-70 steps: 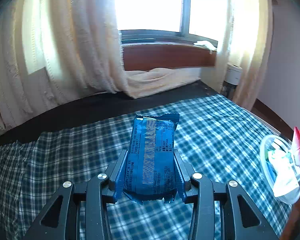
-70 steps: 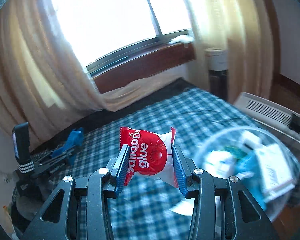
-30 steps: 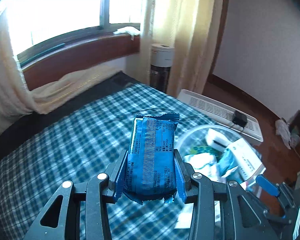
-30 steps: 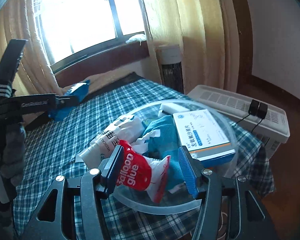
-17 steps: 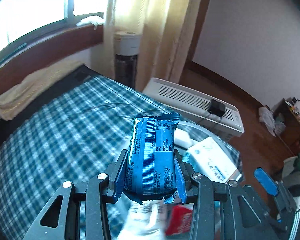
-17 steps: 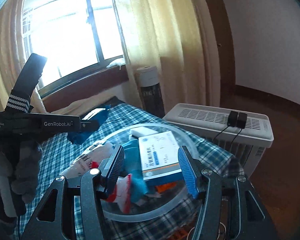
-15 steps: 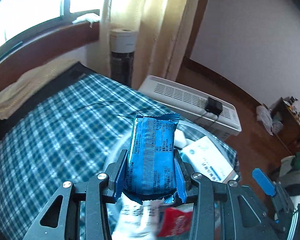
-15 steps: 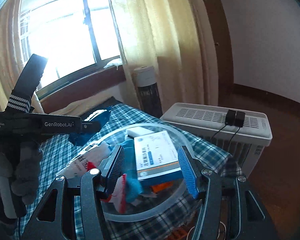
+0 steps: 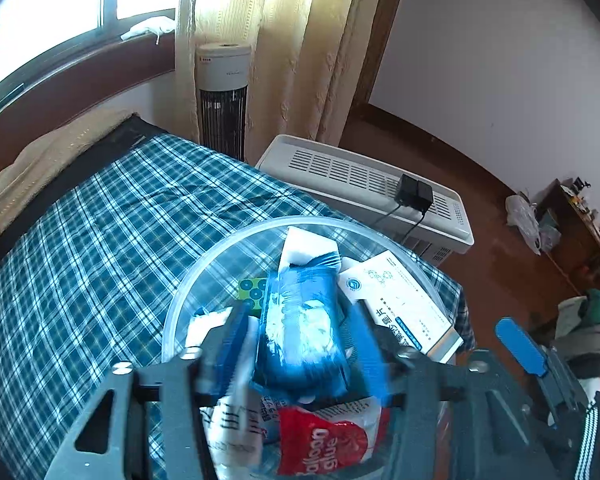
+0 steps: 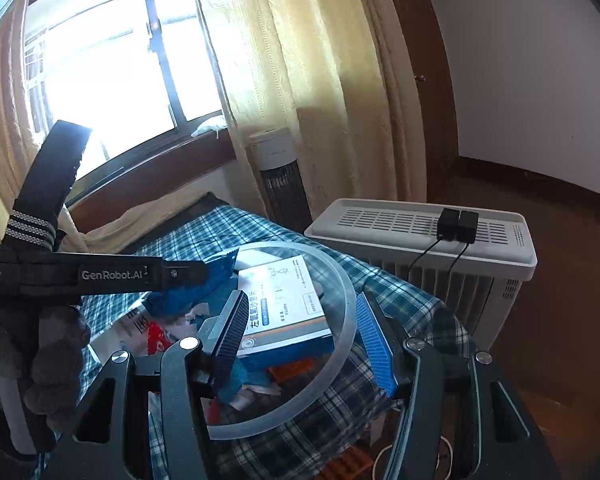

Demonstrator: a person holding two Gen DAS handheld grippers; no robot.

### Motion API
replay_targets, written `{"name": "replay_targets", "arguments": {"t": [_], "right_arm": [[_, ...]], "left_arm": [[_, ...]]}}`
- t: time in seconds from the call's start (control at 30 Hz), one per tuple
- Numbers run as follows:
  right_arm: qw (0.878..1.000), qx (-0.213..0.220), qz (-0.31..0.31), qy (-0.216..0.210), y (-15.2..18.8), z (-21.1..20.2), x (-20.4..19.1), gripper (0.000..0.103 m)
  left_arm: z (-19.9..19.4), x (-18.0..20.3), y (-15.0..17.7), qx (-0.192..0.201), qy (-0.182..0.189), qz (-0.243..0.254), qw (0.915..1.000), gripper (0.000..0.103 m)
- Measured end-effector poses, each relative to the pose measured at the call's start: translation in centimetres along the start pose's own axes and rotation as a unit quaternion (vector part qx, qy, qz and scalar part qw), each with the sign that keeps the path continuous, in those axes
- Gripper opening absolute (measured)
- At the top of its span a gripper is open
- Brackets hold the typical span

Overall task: Organize objects
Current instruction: 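Open both grippers to drop the pouch and red bag into the bowl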

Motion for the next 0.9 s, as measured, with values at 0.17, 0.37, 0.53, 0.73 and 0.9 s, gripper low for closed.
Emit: {"name": "replay_targets", "arguments": {"t": [0.17,0.37,0.53,0.73,0.9], "right_arm": [[1.000,-0.024,-0.012,-0.012,0.7,0.4,-0.6,0.075],[0.998,-0.045,-0.048,0.008,2.0,0.4,-1.8,0.094],[0.996,-0.042,-0.073,0.020,2.6,-0.5,-2.8,0.096],[0.994,-0.043,-0.095,0.031,3.3,-1.4,-3.9,0.098],[0.993,-0.049,-0.102,0.036,3.8,-2.0,-4.6,0.098]], "left_arm": [[-1.9,0.1,0.3,0.036,-0.032,0.012,0.9987,0.082],[-4.6,-0.4,1.3,0.093,-0.087,0.024,0.9916,0.096],[-6.4,-1.2,2.6,0.125,-0.124,0.017,0.9843,0.102],[-7.4,-2.0,4.3,0.133,-0.140,0.003,0.9813,0.102],[-7.7,-1.9,5.8,0.133,-0.144,-0.004,0.9806,0.102]]}}
Point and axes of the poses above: each gripper's, at about its wrist camera, not at the fingertips, and z roughly the way its jaws point, x to its right, y to its underside, the point moved 8 cm from there along z, roughly the way its jaws point, and after that the axes turned 14 degrees about -x, right-handed, at the moved point
